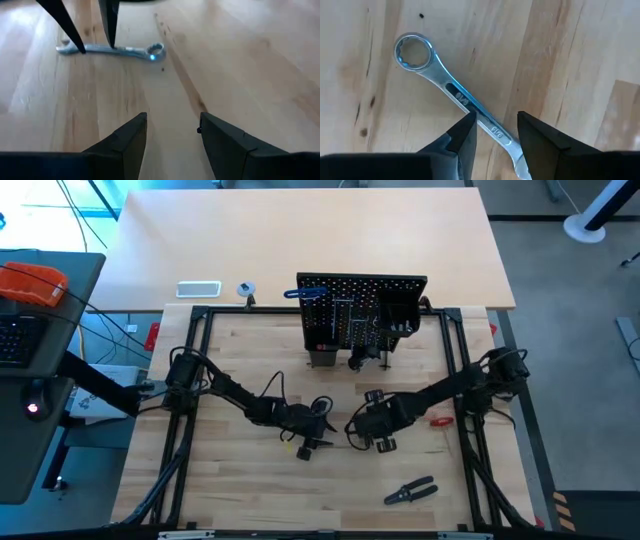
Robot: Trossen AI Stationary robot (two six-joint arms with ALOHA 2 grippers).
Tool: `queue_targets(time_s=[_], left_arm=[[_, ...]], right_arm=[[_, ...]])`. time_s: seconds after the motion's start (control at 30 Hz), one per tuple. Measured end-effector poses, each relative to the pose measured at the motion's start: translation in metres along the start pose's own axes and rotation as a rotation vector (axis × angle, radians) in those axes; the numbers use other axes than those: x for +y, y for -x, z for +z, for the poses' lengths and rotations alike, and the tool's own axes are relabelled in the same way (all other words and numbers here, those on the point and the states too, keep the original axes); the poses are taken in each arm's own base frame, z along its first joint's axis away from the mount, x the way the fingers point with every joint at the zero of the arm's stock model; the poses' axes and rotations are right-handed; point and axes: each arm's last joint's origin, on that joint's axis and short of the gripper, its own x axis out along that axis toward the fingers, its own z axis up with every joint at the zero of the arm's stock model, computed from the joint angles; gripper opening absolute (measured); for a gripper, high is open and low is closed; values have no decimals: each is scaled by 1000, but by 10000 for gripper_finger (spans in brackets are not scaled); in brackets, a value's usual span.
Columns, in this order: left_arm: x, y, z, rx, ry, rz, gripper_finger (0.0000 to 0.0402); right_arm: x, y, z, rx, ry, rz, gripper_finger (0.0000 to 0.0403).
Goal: Hang tools onto peg board
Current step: Hang the wrench on the pegboard
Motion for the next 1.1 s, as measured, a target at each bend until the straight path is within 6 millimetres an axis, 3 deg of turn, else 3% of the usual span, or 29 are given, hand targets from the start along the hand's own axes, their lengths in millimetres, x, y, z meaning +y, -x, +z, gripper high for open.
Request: queue_targets(time_s=[0.33,0.57,0.83,1.1], left_arm=[[-3,0,0,9,12,-6,177],[0,1,1,25,-4,97,177],[-1,9,19,-29,-69,168,177],[10,8,21,-34,56,283,176]], right_arm=[[-7,-12,2,16,-73,73,133],[-9,-14,11,-77,-225,67,133],[-11,-12,29,-258,-363,60,133],[-17,-8,31,-290,-437,5,133]])
